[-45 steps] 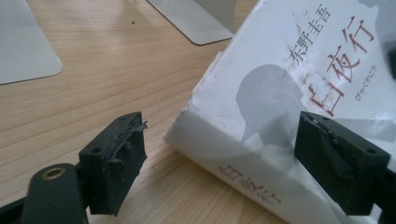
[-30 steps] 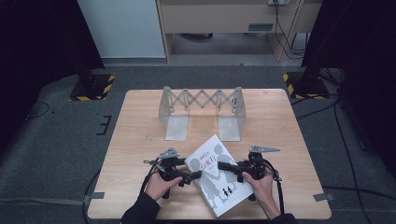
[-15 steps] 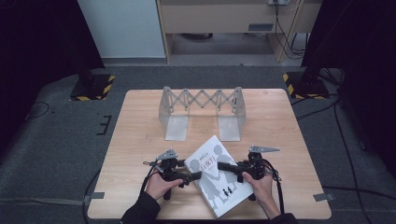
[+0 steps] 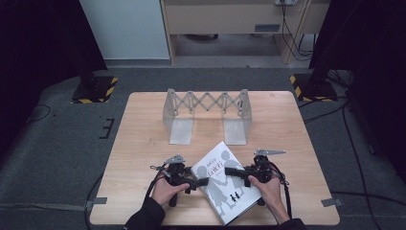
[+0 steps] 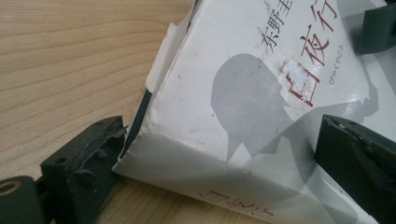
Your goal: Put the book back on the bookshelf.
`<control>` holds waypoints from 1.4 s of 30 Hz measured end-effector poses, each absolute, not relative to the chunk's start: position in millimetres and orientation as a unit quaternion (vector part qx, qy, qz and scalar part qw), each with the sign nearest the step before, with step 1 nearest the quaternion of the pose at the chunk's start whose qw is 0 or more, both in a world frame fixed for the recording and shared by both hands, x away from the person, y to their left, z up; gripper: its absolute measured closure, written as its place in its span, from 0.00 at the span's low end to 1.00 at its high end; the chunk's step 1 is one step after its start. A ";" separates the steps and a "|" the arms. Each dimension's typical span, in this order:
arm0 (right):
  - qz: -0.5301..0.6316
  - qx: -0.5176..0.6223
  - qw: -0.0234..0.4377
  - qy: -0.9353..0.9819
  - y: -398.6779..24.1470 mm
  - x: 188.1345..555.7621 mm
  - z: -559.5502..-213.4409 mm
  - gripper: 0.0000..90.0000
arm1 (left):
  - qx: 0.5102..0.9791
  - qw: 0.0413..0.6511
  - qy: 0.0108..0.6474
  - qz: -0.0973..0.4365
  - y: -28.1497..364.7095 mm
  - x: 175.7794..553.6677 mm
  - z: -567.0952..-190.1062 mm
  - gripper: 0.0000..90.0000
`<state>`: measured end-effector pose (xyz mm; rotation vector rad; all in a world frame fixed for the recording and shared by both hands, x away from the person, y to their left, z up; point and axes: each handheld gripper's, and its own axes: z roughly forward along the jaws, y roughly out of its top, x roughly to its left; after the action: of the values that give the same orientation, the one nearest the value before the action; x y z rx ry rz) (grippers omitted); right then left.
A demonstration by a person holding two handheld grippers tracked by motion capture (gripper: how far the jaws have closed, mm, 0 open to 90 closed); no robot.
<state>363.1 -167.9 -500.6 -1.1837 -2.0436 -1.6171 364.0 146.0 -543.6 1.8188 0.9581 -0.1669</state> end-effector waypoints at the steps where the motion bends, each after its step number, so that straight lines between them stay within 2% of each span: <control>1: -0.558 -0.410 0.133 -0.709 -168.0 362.9 -500.6 0.83 | 0.757 0.513 0.399 -0.068 146.3 364.0 -543.5 0.03; 2: -0.556 -0.404 0.097 -0.720 -168.8 362.2 -500.8 0.77 | 0.757 0.513 0.400 -0.067 146.6 364.0 -543.5 0.04; 3: -0.556 -0.404 0.097 -0.720 -168.8 362.2 -500.8 0.77 | 0.757 0.513 0.400 -0.067 146.8 364.0 -543.5 0.04; 5: -0.550 -0.411 0.069 -0.724 -171.6 361.9 -501.0 0.74 | 0.755 0.513 0.403 -0.066 147.6 363.9 -543.6 0.06; 10: -0.530 -0.421 0.016 -0.736 -179.6 363.5 -508.6 0.63 | 0.746 0.515 0.418 -0.064 150.6 363.6 -544.2 0.13; 13: -0.510 -0.414 -0.009 -0.754 -180.2 363.3 -511.5 0.62 | 0.749 0.513 0.416 -0.060 149.7 363.5 -543.9 0.14; 21: -0.513 -0.419 0.008 -0.749 -180.1 363.4 -516.4 0.62 | 0.749 0.512 0.416 -0.060 149.3 364.1 -543.9 0.14; 32: -0.509 -0.409 -0.003 -0.757 -177.9 362.1 -515.5 0.58 | 0.746 0.510 0.426 -0.046 142.9 359.9 -543.2 0.10; 42: -0.512 -0.407 -0.003 -0.756 -178.5 362.4 -517.0 0.59 | 0.730 0.517 0.443 -0.056 150.7 363.0 -541.1 0.21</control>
<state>362.4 -178.5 -517.0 -1.2808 -2.3812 -1.6123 363.0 150.7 -541.1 1.7534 1.0634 -0.1345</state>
